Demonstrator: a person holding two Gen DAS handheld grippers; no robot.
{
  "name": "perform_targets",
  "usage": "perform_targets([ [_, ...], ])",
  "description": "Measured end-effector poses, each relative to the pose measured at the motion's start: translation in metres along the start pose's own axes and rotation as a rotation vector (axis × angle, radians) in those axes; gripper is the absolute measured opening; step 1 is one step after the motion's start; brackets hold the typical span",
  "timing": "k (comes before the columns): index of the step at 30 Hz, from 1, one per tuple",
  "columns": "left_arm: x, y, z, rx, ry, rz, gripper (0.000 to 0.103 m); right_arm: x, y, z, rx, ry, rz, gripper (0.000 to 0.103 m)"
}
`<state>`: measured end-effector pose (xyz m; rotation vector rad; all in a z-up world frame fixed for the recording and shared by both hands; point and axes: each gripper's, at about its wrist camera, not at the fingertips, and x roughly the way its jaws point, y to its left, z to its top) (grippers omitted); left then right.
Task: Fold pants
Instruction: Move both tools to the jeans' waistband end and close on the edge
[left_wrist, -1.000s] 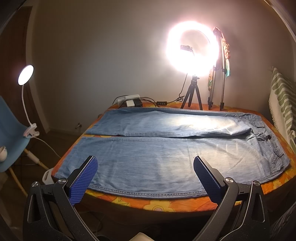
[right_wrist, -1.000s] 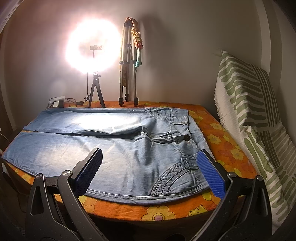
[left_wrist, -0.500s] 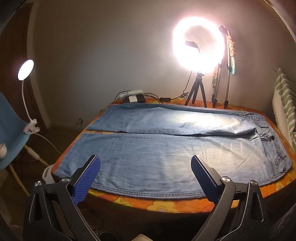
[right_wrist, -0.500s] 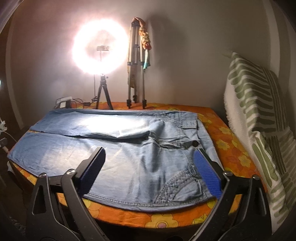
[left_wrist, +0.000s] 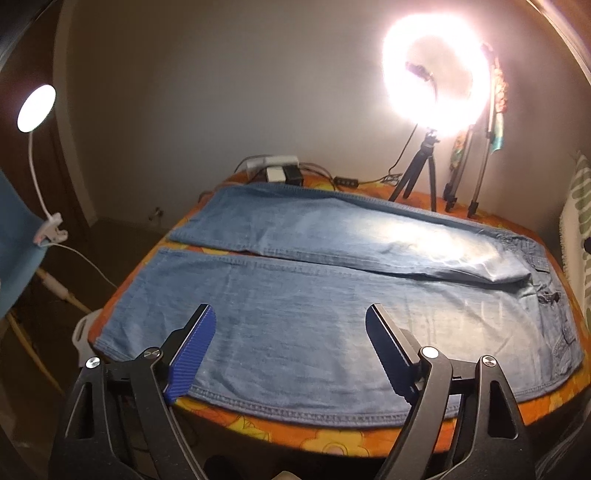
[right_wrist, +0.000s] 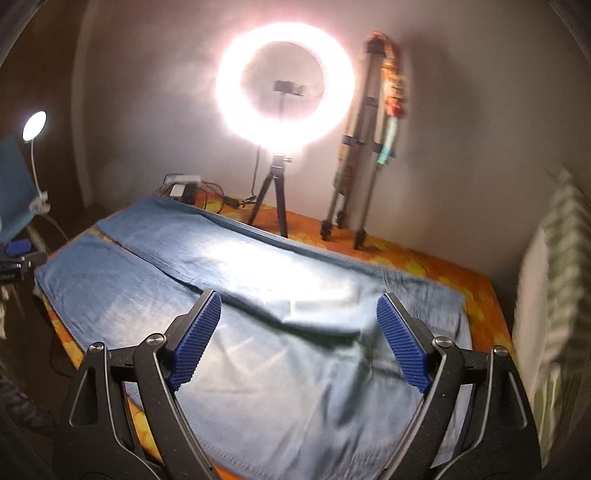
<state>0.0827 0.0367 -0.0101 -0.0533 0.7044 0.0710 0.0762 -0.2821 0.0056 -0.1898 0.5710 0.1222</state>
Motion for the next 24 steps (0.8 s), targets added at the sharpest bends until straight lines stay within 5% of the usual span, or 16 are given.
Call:
perform_targets([
  [8, 0.055, 0.007, 0.034, 0.0, 0.093, 0.014, 0.083, 0.089, -0.003, 0.029, -0.079, 0.075, 0.105, 0.082],
  [13, 0.09, 0.008, 0.064, -0.006, 0.138, 0.01, 0.083, 0.154, -0.007, 0.033, -0.139, 0.138, 0.119, 0.069],
  [24, 0.182, 0.015, 0.142, -0.05, 0.209, 0.022, 0.083, 0.27, -0.032, 0.048, -0.186, 0.228, 0.174, 0.069],
])
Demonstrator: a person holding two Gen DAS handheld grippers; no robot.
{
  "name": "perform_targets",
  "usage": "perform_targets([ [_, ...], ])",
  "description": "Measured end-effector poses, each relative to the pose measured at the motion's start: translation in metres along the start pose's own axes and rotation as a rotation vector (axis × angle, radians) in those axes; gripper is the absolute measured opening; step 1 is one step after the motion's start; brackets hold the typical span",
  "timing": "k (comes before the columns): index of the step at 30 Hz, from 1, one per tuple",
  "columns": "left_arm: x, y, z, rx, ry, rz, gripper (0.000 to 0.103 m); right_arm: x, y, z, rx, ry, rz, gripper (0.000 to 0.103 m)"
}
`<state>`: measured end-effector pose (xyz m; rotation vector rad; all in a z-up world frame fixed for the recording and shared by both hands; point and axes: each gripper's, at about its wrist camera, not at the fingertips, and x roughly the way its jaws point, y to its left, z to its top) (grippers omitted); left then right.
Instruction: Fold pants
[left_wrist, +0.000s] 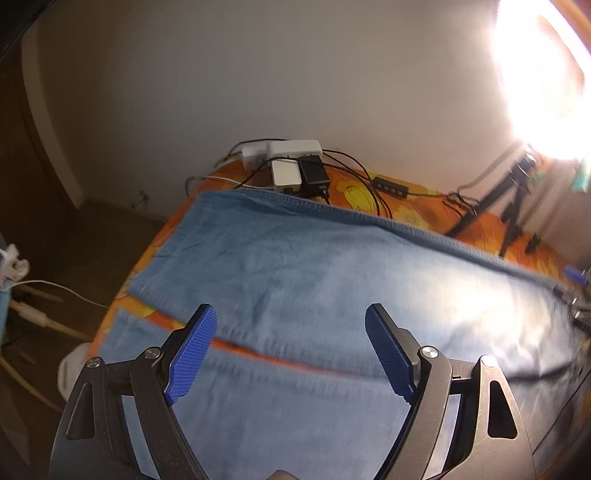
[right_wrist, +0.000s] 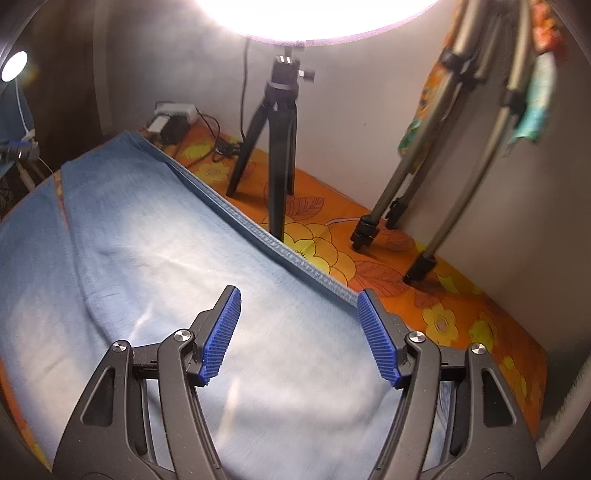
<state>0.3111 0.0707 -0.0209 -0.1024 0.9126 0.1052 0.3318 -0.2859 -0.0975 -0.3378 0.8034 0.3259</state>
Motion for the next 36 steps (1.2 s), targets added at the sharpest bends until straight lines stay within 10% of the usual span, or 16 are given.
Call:
perform_targets([
  [21, 0.16, 0.027, 0.097, -0.305, 0.181, -0.118, 0.083, 0.118, -0.038, 0.016, -0.102, 0.183, 0.141, 0.069],
  [28, 0.19, 0.046, 0.101, -0.463, 0.216, -0.138, 0.083, 0.121, -0.035, 0.018, -0.101, 0.219, 0.194, 0.02],
  [36, 0.205, 0.045, 0.098, -0.55, 0.216, -0.12, 0.075, 0.093, -0.023, 0.012, -0.116, 0.176, 0.19, 0.007],
])
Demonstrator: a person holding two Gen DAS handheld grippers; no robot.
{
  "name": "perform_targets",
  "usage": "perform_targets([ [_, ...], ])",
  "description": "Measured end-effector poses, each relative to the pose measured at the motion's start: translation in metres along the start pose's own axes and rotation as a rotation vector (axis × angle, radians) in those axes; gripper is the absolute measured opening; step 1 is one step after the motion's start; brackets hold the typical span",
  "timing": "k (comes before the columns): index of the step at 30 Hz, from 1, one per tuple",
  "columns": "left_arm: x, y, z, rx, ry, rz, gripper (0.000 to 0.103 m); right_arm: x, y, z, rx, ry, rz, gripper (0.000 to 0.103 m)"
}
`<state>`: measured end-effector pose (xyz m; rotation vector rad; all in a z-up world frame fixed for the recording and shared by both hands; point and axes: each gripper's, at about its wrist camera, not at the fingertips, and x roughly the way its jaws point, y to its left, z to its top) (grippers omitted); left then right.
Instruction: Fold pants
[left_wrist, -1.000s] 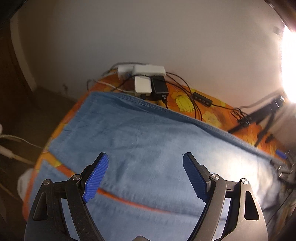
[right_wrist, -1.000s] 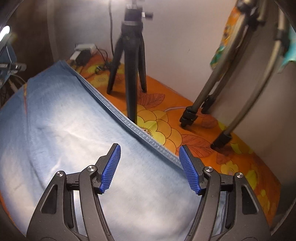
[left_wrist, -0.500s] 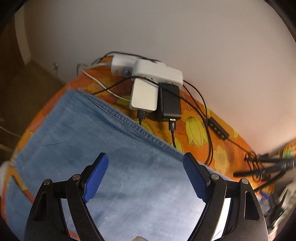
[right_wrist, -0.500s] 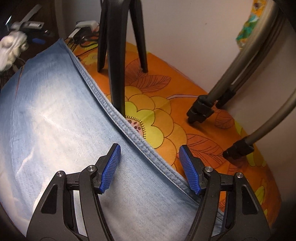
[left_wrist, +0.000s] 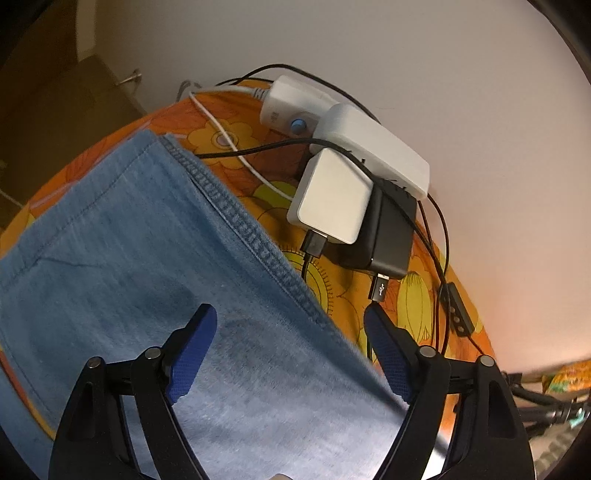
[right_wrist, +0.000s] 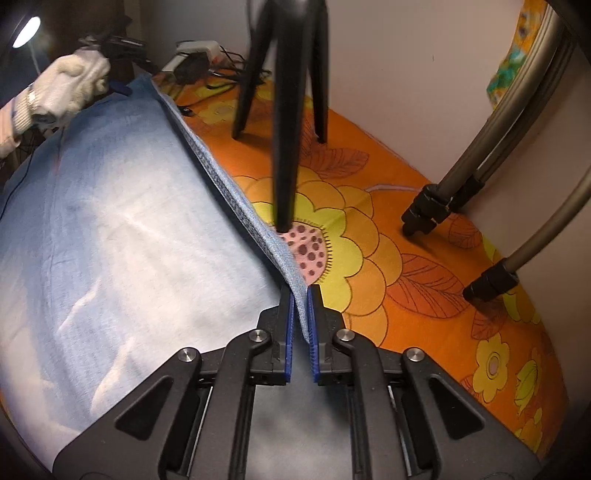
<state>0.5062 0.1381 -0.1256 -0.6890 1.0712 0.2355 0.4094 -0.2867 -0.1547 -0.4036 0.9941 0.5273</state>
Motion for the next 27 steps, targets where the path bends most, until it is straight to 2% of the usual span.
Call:
perform_targets([
  [2, 0.004, 0.0, -0.002, -0.018, -0.003, 0.012, 0.068, -0.008, 0.007, -0.002, -0.019, -0.016, -0.018, 0.006],
  [3, 0.007, 0.0, -0.002, -0.025, -0.005, 0.015, 0.058, -0.011, 0.009, -0.002, -0.028, -0.021, -0.028, 0.006],
  [5, 0.006, -0.002, -0.005, -0.015, -0.029, 0.032, 0.05, -0.017, 0.015, -0.003, -0.042, -0.031, -0.051, 0.005],
  [6, 0.007, -0.002, -0.006, -0.01, -0.035, 0.038, 0.043, -0.02, 0.017, -0.004, -0.045, -0.04, -0.058, 0.005],
  [7, 0.006, -0.003, -0.007, -0.005, -0.046, 0.048, 0.028, -0.022, 0.018, -0.005, -0.045, -0.046, -0.064, 0.005],
  [9, 0.007, -0.002, -0.008, -0.008, -0.044, 0.047, 0.009, -0.028, 0.02, -0.006, -0.044, -0.06, -0.077, 0.005],
  [15, -0.011, -0.002, -0.009, 0.021, -0.118, 0.021, 0.004, -0.037, 0.032, -0.007, -0.042, -0.075, -0.111, 0.005],
  [20, -0.047, -0.004, -0.012, 0.05, -0.167, -0.027, 0.003, -0.053, 0.041, -0.004, -0.046, -0.086, -0.123, 0.004],
  [27, -0.098, 0.01, -0.031, 0.108, -0.201, -0.069, 0.003, -0.088, 0.058, -0.005, -0.043, -0.107, -0.12, 0.003],
])
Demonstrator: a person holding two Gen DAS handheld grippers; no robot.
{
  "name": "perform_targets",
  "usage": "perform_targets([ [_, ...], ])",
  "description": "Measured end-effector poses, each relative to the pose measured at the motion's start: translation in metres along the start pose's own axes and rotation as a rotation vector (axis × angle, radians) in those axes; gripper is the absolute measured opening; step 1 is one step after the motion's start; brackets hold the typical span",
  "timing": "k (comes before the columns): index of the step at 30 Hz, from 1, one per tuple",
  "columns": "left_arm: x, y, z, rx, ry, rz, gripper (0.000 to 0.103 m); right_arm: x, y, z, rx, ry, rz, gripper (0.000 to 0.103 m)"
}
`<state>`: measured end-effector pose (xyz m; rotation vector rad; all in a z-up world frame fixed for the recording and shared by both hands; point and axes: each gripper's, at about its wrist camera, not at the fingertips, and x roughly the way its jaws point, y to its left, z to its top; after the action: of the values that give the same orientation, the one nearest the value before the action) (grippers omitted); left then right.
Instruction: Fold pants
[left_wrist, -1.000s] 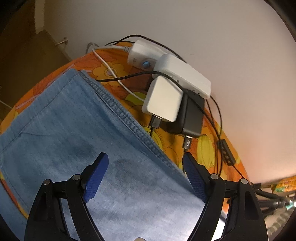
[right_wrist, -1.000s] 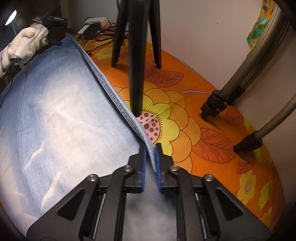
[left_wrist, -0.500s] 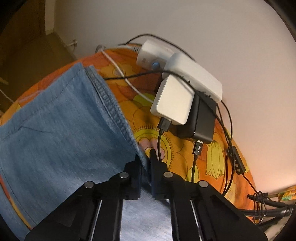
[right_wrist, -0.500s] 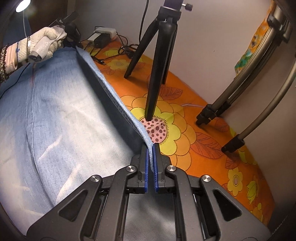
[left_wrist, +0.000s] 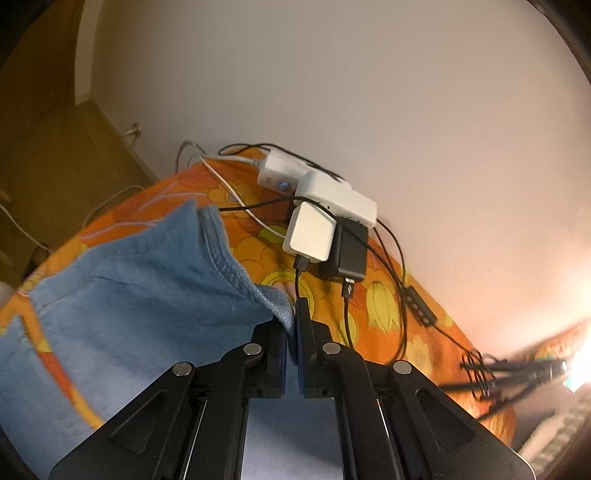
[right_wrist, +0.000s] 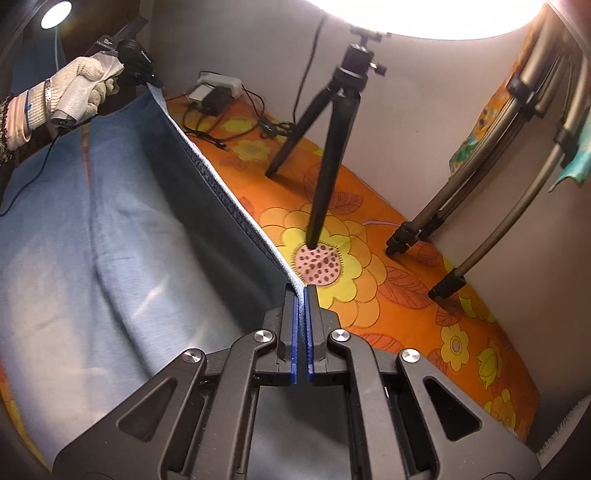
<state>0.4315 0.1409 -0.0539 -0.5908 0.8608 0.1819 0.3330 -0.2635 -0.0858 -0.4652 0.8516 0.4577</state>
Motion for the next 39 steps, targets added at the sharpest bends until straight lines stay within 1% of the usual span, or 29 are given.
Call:
perform_targets([
  [2, -0.012, 0.006, -0.003, 0.014, -0.006, -0.008, 0.002, -0.014, 0.009, -0.002, 0.0, -0.002, 0.003, 0.003],
  [5, -0.04, 0.02, -0.012, 0.021, -0.011, -0.023, 0.002, -0.036, 0.026, -0.008, -0.011, -0.004, 0.014, 0.003],
  [8, -0.065, 0.034, -0.028, 0.035, -0.01, -0.031, 0.002, -0.058, 0.044, -0.015, -0.028, 0.0, 0.021, 0.003],
  [9, -0.068, 0.038, -0.031, 0.045, -0.011, -0.03, 0.002, -0.066, 0.05, -0.017, -0.031, 0.001, 0.024, 0.003],
  [13, -0.106, 0.061, -0.058, 0.067, -0.013, -0.037, 0.002, -0.096, 0.07, -0.027, -0.031, 0.005, 0.048, 0.003],
  [17, -0.133, 0.082, -0.088, 0.093, -0.01, -0.03, 0.002, -0.12, 0.098, -0.045, -0.046, 0.029, 0.07, 0.003],
  [22, -0.151, 0.112, -0.125, 0.095, 0.003, -0.019, 0.002, -0.14, 0.131, -0.071, -0.054, 0.063, 0.108, 0.003],
  [26, -0.156, 0.141, -0.153, 0.06, 0.044, -0.01, 0.002, -0.151, 0.158, -0.091, -0.074, 0.101, 0.136, 0.003],
  [30, -0.164, 0.163, -0.177, 0.057, 0.06, -0.001, 0.002, -0.158, 0.177, -0.107, -0.077, 0.133, 0.161, 0.003],
  [32, -0.165, 0.171, -0.185, 0.058, 0.063, 0.006, 0.002, -0.162, 0.185, -0.113, -0.075, 0.141, 0.174, 0.003],
  [34, -0.163, 0.179, -0.19, 0.064, 0.082, 0.015, 0.002, -0.164, 0.195, -0.118, -0.086, 0.154, 0.182, 0.003],
  [36, -0.161, 0.183, -0.195, 0.089, 0.081, 0.037, 0.002, -0.161, 0.208, -0.124, -0.11, 0.175, 0.177, 0.003],
  [39, -0.164, 0.191, -0.2, 0.101, 0.085, 0.043, 0.002, -0.154, 0.225, -0.132, -0.133, 0.211, 0.191, 0.003],
])
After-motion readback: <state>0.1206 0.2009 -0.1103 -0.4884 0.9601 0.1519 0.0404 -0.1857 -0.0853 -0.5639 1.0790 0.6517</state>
